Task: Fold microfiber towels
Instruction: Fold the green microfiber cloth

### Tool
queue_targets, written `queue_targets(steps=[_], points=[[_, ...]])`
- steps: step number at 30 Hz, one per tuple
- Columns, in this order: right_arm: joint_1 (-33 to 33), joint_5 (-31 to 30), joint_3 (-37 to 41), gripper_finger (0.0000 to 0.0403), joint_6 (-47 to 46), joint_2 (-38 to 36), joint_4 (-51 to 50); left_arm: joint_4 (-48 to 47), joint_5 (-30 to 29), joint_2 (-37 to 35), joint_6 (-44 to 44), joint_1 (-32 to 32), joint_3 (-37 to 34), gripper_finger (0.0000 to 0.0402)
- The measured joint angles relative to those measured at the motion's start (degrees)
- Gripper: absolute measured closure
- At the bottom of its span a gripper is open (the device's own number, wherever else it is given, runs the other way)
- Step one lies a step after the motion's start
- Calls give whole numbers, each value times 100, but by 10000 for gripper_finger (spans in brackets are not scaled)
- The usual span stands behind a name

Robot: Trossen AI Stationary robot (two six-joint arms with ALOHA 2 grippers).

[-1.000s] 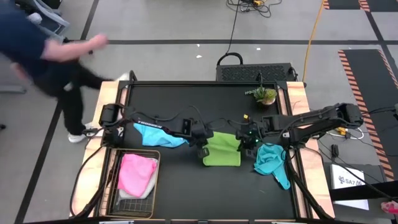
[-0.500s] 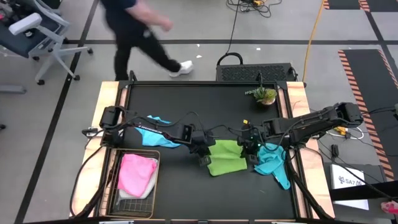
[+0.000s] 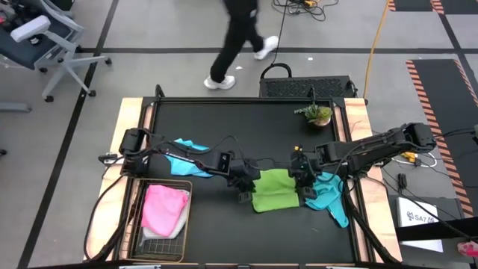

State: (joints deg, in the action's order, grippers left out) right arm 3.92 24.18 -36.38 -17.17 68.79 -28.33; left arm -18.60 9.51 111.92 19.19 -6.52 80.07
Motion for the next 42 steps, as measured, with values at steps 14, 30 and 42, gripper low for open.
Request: queue_targets(steps=[14, 30, 42], points=[[118, 309, 0, 308, -50, 3, 93, 354, -671, 0, 141, 337, 0, 241], [-107, -1241, -2, 321, 35, 6, 703, 948, -456, 131, 259, 416, 2, 240], [-382, -1457, 588, 398, 49, 264, 772, 994, -342, 700, 386, 314, 7, 241]])
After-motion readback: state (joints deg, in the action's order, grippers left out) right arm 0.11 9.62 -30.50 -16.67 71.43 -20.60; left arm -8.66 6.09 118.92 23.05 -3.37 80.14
